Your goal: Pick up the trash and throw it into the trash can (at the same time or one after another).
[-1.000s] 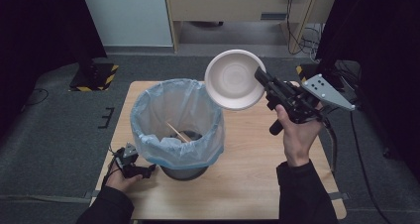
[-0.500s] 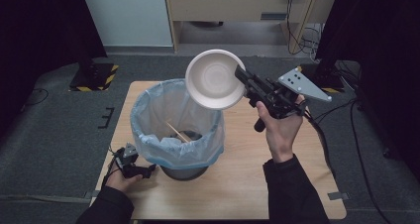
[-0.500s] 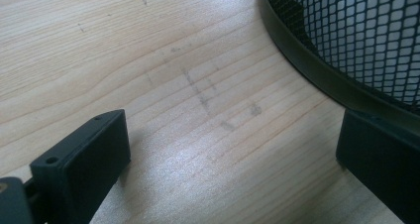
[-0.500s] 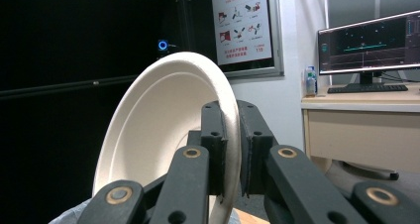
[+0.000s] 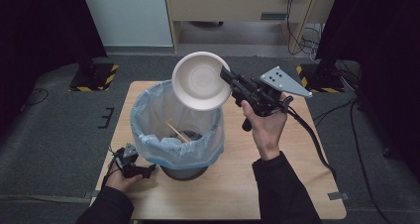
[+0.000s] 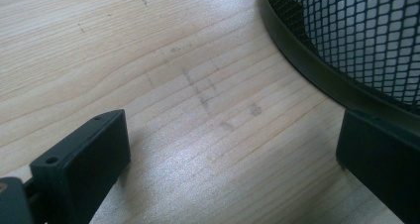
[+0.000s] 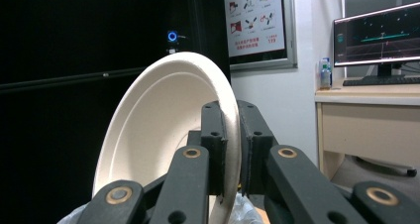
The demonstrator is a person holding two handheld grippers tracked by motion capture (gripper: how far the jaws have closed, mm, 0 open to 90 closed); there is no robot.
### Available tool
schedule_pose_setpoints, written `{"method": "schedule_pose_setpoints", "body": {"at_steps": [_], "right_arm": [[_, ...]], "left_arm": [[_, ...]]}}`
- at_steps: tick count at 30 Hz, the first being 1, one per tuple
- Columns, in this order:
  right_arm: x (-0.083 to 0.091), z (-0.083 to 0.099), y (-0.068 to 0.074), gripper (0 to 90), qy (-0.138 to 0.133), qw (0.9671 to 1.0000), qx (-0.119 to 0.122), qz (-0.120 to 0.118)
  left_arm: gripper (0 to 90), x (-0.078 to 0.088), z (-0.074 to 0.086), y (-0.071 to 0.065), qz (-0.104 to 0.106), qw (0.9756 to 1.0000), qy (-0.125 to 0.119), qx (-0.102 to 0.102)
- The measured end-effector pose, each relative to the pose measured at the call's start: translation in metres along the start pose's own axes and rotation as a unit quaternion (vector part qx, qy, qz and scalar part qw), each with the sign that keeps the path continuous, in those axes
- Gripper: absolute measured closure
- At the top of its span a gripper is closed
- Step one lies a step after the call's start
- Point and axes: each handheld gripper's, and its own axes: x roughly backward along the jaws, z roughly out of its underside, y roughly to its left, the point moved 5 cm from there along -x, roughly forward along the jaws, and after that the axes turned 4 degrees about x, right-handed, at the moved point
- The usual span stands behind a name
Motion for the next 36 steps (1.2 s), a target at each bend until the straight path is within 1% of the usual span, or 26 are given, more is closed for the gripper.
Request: {"method": "schedule_pose_setpoints", "body": {"at_steps": [10,15,18,19,20,22,23,25,26,30,33,36], "right_arm": [[-0.017,0.024,0.011,83.6,0.039,0.9991,0.005,-0.013],[-0.027,0.039,0.017,83.4,0.068,0.9974,0.009,-0.023],[-0.032,0.048,0.020,82.9,0.088,0.9955,0.013,-0.035],[-0.033,0.051,0.021,81.8,0.097,0.9943,0.012,-0.042],[-0.034,0.054,0.022,78.7,0.102,0.9935,0.014,-0.047],[-0.034,0.054,0.021,75.6,0.105,0.9931,0.018,-0.049],[-0.033,0.053,0.020,74.8,0.102,0.9934,0.017,-0.049],[-0.028,0.048,0.015,73.6,0.090,0.9949,0.009,-0.044],[-0.025,0.045,0.010,72.4,0.085,0.9956,0.007,-0.037],[-0.008,0.035,-0.014,66.7,0.063,0.9980,-0.003,-0.005],[0.006,0.034,-0.033,59.2,0.058,0.9981,-0.005,0.020],[0.019,0.043,-0.049,50.6,0.067,0.9969,-0.004,0.042]], "left_arm": [[0.0,0.000,0.000,0.000,0.000,1.0000,0.001,0.000],[0.0,0.000,0.000,0.000,0.000,1.0000,0.001,0.000],[0.0,0.000,0.000,0.000,0.000,1.0000,0.001,0.000],[0.0,0.000,0.000,0.000,0.000,1.0000,0.000,0.000],[0.0,0.000,0.000,0.000,0.000,1.0000,0.000,0.000],[0.0,0.000,0.000,0.000,0.000,1.0000,0.000,0.000],[0.0,0.000,0.000,0.000,0.000,1.0000,0.000,0.000],[0.0,0.000,0.000,0.000,0.000,1.0000,0.001,0.000],[0.0,0.000,0.000,0.000,0.000,1.0000,0.001,0.000],[0.0,0.000,0.000,0.000,0.000,1.0000,0.001,0.000],[0.0,0.000,0.000,0.000,0.000,1.0000,0.001,0.000],[0.0,0.000,0.000,0.000,0.000,1.0000,0.000,0.000]]}}
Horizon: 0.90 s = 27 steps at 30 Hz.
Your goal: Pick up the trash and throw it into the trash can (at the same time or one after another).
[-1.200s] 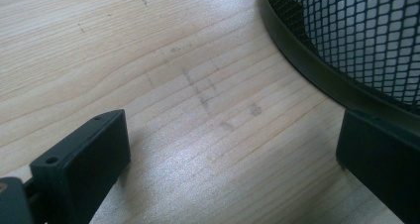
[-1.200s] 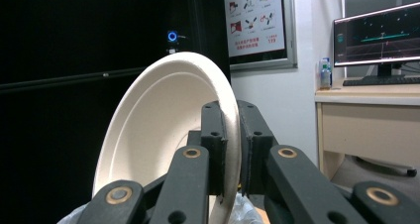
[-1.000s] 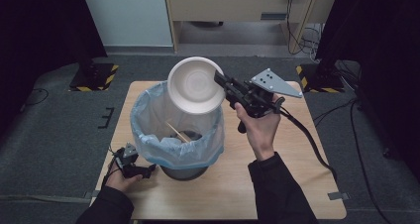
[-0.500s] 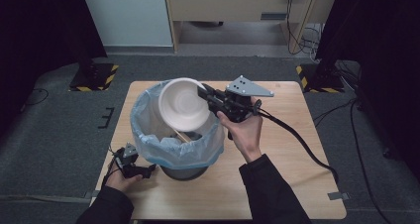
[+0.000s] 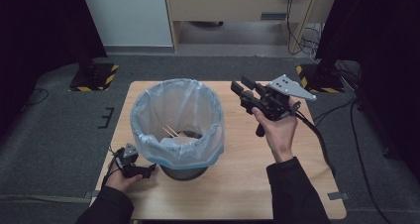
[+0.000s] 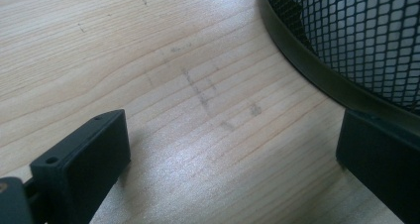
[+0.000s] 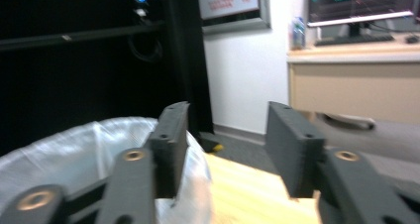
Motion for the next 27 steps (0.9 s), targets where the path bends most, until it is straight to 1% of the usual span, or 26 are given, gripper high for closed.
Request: {"method": "schedule_pose_setpoints", "body": {"at_steps": [2,4,6,8,13,14,15,18,20,21,22,23,25,27], "right_arm": [[0.006,0.010,-0.010,48.3,0.010,0.9999,-0.002,0.011],[0.014,0.025,-0.020,45.7,0.024,0.9995,-0.008,0.019],[0.019,0.036,-0.028,44.9,0.033,0.9990,-0.014,0.027],[0.025,0.050,-0.036,42.3,0.045,0.9982,-0.019,0.035],[0.037,0.087,-0.054,35.5,0.080,0.9951,-0.034,0.047],[0.037,0.087,-0.054,35.5,0.080,0.9951,-0.034,0.047],[0.041,0.107,-0.062,33.6,0.103,0.9926,-0.038,0.052],[0.045,0.127,-0.069,31.2,0.140,0.9882,-0.038,0.050],[0.050,0.144,-0.076,31.0,0.157,0.9852,-0.045,0.053],[0.051,0.149,-0.078,30.6,0.165,0.9837,-0.047,0.054],[0.054,0.158,-0.082,29.9,0.176,0.9813,-0.051,0.057],[0.056,0.164,-0.085,29.6,0.184,0.9797,-0.052,0.059],[0.060,0.178,-0.092,28.4,0.206,0.9748,-0.057,0.062],[0.063,0.190,-0.100,26.9,0.221,0.9708,-0.064,0.069]], "left_arm": [[0.0,0.000,0.000,0.000,0.000,1.0000,0.000,0.000],[0.0,0.000,0.000,0.000,0.000,1.0000,0.000,0.000],[0.0,0.000,0.000,0.000,0.000,1.0000,0.000,0.000],[0.0,0.000,0.000,0.000,0.000,1.0000,0.000,0.000],[0.0,0.000,0.000,0.000,-0.001,1.0000,0.000,0.001],[0.0,0.000,0.000,0.000,-0.001,1.0000,0.000,0.001],[0.0,0.000,0.000,0.000,-0.001,1.0000,0.000,0.001],[0.0,0.000,0.000,-0.001,0.000,1.0000,0.000,0.000],[0.0,0.000,0.000,-0.001,0.000,1.0000,0.000,0.000],[0.0,0.000,0.000,-0.001,0.000,1.0000,0.000,0.000],[0.0,0.000,0.000,-0.001,0.000,1.0000,0.001,0.000],[0.0,0.000,0.000,-0.001,0.000,1.0000,0.000,0.000],[0.0,0.000,0.000,-0.001,0.000,1.0000,0.001,0.000],[0.0,0.000,0.000,-0.001,0.000,1.0000,0.001,0.000]]}}
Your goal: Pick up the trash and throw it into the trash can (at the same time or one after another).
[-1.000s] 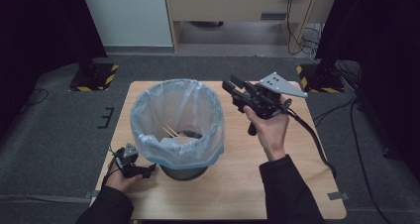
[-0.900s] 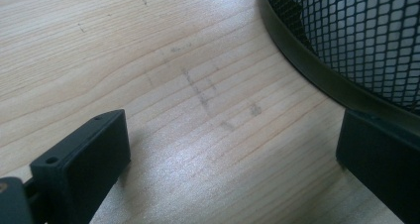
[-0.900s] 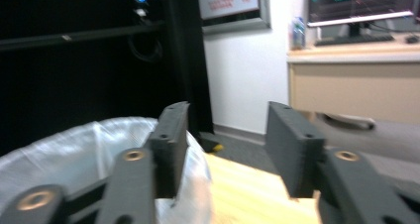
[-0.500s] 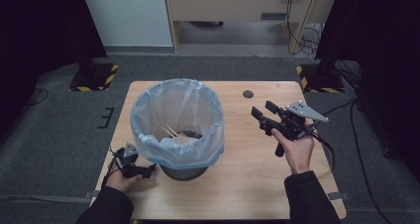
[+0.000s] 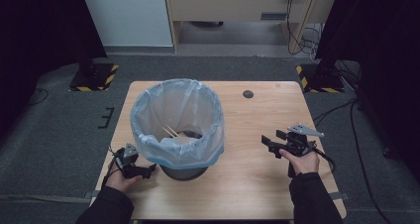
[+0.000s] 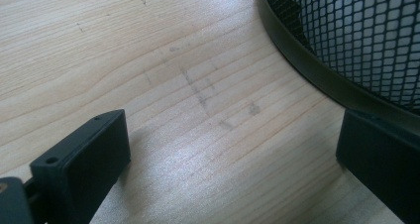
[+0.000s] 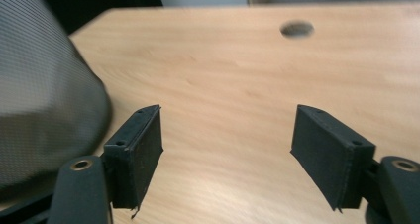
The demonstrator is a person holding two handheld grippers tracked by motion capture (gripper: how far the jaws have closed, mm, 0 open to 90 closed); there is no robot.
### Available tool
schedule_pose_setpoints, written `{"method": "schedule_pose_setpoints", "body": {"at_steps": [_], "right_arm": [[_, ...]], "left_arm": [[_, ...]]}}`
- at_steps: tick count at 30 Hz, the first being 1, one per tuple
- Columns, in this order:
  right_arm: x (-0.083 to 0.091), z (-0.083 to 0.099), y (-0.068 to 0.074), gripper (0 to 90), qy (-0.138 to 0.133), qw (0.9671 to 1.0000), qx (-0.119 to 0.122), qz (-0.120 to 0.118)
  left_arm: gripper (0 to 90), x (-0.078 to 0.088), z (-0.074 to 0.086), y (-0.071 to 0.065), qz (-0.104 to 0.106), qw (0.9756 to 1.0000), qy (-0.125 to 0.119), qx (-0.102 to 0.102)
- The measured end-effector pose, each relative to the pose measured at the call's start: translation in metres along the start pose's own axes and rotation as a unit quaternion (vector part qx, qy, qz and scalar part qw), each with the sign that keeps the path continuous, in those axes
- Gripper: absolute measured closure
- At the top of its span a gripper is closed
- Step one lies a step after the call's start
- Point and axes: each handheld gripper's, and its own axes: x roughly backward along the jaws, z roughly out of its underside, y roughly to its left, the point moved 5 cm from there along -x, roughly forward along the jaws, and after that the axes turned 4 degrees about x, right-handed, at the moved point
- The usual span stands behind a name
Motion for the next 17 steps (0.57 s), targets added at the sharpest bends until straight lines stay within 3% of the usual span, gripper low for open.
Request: {"method": "schedule_pose_setpoints", "body": {"at_steps": [7,10,14,17], "right_arm": [[-0.012,0.034,-0.025,19.7,0.062,0.9978,0.006,0.021],[-0.016,0.044,-0.033,17.4,0.087,0.9953,0.022,0.037],[-0.017,0.053,-0.041,13.8,0.122,0.9895,0.055,0.056],[-0.014,0.055,-0.046,13.5,0.130,0.9876,0.063,0.061]], "left_arm": [[0.0,0.000,0.000,0.000,0.000,1.0000,0.000,0.000],[0.0,0.000,0.000,0.000,0.000,1.0000,0.000,0.000],[0.0,0.000,0.000,0.000,0.001,1.0000,-0.001,0.001],[0.0,0.000,0.000,0.000,0.001,1.0000,-0.001,0.001]]}}
